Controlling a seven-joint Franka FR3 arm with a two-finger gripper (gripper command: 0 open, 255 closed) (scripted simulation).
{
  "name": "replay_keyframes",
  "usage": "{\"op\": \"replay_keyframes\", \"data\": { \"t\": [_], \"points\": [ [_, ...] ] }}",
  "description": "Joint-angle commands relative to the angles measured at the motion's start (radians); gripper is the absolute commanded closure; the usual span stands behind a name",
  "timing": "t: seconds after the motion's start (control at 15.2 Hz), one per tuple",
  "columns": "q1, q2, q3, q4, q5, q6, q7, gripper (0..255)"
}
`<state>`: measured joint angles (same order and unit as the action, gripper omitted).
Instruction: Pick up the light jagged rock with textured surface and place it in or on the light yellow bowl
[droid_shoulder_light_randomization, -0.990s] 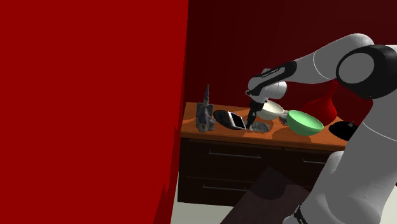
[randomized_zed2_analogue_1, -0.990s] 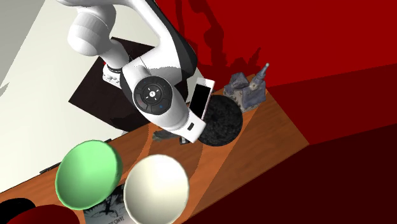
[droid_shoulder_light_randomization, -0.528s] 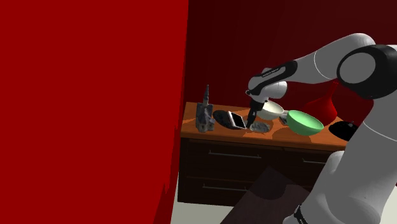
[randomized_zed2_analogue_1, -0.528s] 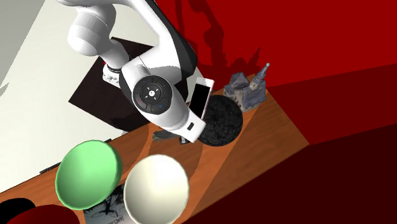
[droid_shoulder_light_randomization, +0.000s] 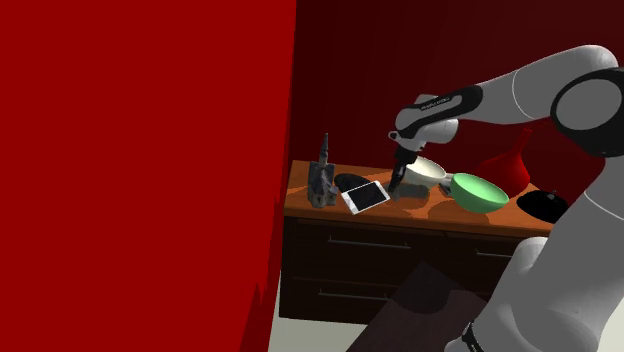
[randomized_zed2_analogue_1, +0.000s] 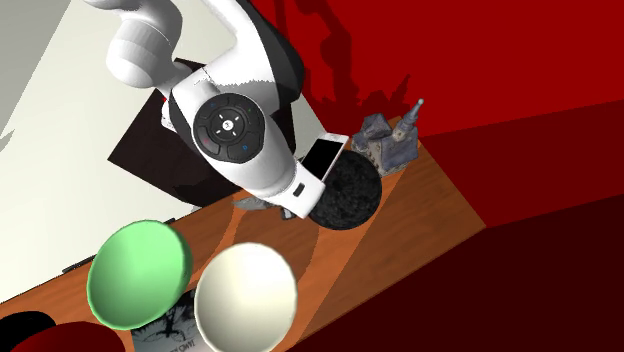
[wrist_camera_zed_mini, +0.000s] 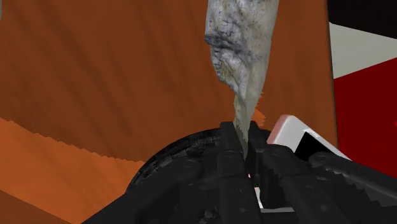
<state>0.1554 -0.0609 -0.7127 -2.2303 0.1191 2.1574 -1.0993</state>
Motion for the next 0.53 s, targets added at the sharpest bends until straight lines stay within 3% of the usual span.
{"op": "replay_keyframes", "data": {
  "t": [0.0, 0.46],
  "points": [
    [-0.001, -0.013, 0.001, 0.016, -0.013, -0.026, 0.010, 255],
    [-0.003, -0.062, 0.012, 0.072, -0.052, -0.116, 0.049, 255]
  ]
}}
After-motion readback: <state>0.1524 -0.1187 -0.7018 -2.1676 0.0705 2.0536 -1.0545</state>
